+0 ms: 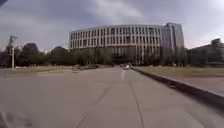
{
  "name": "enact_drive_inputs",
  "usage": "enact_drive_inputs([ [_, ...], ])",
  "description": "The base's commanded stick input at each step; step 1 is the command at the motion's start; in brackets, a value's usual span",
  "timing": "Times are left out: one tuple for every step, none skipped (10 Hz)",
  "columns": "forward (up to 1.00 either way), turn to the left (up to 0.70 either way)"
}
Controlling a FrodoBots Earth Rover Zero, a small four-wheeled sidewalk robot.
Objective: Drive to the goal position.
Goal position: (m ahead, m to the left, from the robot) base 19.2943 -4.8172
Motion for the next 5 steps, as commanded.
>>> enact_drive_inputs([
  [1.0,0.03],
  [1.0,0.0],
  [1.0,0.0],
  [1.0,0.04],
  [1.0,0.2],
])
